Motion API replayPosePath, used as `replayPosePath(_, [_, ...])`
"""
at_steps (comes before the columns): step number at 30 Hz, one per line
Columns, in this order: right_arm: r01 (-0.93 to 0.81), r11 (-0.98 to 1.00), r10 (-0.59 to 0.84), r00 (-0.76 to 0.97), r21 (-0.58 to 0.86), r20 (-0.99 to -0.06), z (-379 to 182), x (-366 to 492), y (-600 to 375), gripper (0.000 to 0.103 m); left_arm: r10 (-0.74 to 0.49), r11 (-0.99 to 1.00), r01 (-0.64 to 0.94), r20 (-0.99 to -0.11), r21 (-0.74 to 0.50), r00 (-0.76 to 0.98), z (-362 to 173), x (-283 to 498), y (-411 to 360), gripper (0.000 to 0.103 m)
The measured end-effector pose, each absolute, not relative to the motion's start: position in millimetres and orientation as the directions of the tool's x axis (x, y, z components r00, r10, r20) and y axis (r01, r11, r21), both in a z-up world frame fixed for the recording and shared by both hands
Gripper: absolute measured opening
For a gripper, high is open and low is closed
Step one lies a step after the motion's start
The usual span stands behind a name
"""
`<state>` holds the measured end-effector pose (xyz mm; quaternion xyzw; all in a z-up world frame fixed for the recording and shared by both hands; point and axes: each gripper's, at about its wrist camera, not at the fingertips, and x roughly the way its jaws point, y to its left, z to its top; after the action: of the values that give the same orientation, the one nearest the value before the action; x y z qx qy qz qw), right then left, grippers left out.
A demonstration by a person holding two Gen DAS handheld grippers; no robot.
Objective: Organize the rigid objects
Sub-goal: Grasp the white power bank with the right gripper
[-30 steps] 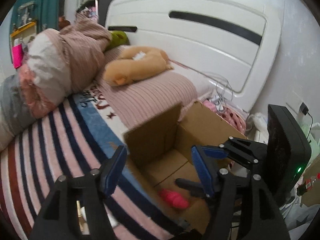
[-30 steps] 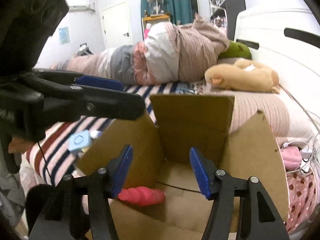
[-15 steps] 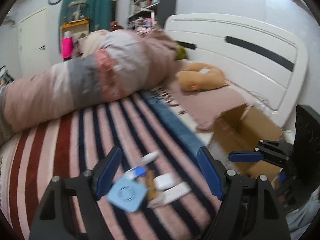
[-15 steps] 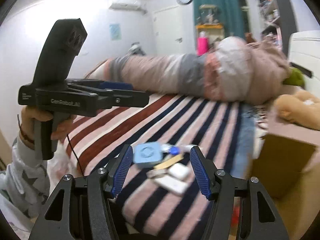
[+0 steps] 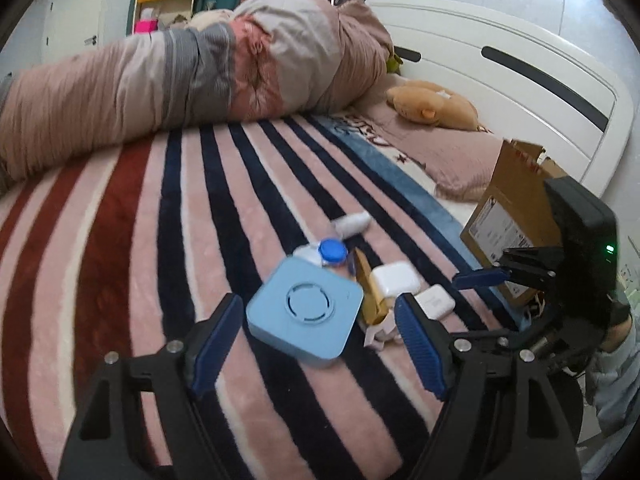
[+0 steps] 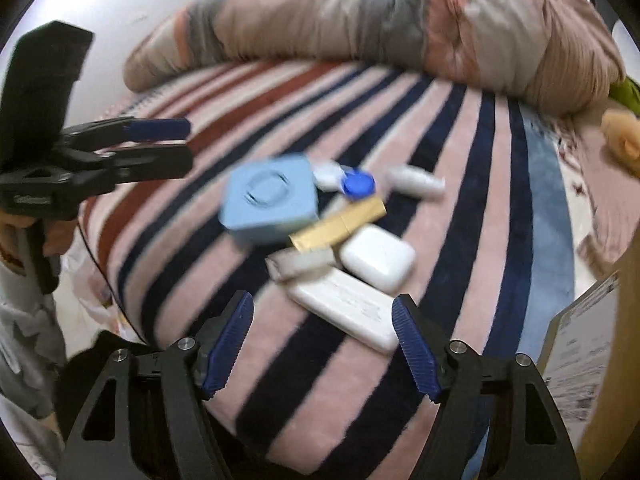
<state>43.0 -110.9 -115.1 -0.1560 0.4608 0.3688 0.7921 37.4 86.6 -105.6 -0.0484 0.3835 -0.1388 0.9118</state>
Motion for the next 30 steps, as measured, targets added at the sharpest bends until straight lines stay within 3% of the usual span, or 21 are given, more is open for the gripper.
replayPosePath(12, [-0.738,0.673,0.359,0.285,0.036,-0.889,-143.2,60.9,-99.6,0.083,-0.331,0.944,0.232,-0.714,-0.237,0.617,-141.4,48.2,82.9,0.076])
replayPosePath(20, [-0.804,0.572,0.436,0.13,0.162,-0.891,-136.6,39.8,-105.9,0.081,-0.323,0.946,0.231,-0.722,-0.227,0.612,-139.4,46.2,82.6,0.076])
replayPosePath(23, [-0.809,0.573,0.434,0.164,0.131,-0.886,-136.6,42.6,-104.8,0.072,-0.32,0.947,0.23,-0.722,-0.224,0.614,-136.9,43.9,81.3,0.076])
replayPosePath(28, [-0.838,0.539,0.428,0.183,0.088,-0.885,-143.9,48.7,-92.5,0.034,-0.32,0.947,0.234,-0.729,-0.221,0.605,-133.9,38.7,79.9,0.076])
replayPosePath(30, [-0.846,0.529,0.437,0.196,0.074,-0.878,-136.5,39.2,-90.7,0.031,-0.338,0.94,0.25,-0.727,-0.231,0.598,-130.1,35.0,78.7,0.076])
